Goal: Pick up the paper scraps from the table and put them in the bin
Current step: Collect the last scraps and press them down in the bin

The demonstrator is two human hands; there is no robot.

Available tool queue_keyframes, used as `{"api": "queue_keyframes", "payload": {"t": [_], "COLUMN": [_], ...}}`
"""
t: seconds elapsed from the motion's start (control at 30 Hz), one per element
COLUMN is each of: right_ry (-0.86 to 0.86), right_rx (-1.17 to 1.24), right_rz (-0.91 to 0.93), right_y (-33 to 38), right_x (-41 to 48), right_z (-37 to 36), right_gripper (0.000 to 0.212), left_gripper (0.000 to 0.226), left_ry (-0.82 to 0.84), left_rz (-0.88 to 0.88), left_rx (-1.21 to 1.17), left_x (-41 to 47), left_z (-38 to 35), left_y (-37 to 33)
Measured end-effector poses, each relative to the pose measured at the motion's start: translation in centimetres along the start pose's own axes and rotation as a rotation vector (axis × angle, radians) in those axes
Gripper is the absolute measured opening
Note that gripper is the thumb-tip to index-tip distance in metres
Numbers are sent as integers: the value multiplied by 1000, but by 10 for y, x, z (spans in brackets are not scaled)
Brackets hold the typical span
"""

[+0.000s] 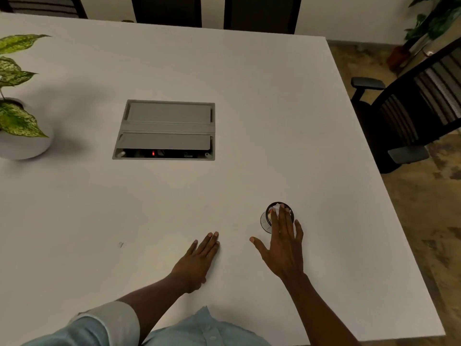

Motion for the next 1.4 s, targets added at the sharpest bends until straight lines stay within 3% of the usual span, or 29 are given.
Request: {"api": "queue_keyframes", "payload": {"t": [0.23,0.37,0.53,0.7,0.9,1.03,1.17,1.4], "right_ry": [133,123,-62,-226,8,238,380,467], "right_rx": [-72,-57,-66,83,237,231,176,79], "right_rz": [-4,-7,43,255,499,603,686,799], "right_y": [-7,-4,8,57,165,233,291,369], "right_x": [-3,0,-3,-7,-6,-1,9,32], "right_z": [-27,-23,-1,8,-16,-48,-75,-98], "right_gripper": [104,99,66,29,22,25,29,24], "left_gripper": [119,103,97,96,94,125,139,142], "left_ry": [-32,-51,-103,-171,-205,-162,-87,-35], "left_rz": [-34,-41,30,215,547,808,775,764], "left_rx": [-17,-79,-161,-246,-351,-506,-566,-567], "left_x": [0,-9,-34,-72,-121,-153,-160,-155], "left_z": [2,4,-7,-27,-46,-64,-77,-84], "left_y": [5,10,33,71,113,144,150,151]}}
Point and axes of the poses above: each hand's wrist, its own x-axis towards the middle knuckle, its own z-axis out of the back of the hand, y = z × x, the point moved 9 cm from there along x, towards the middle knuckle, and after that the axes turned 6 degrees about z, right-handed, at the moved point
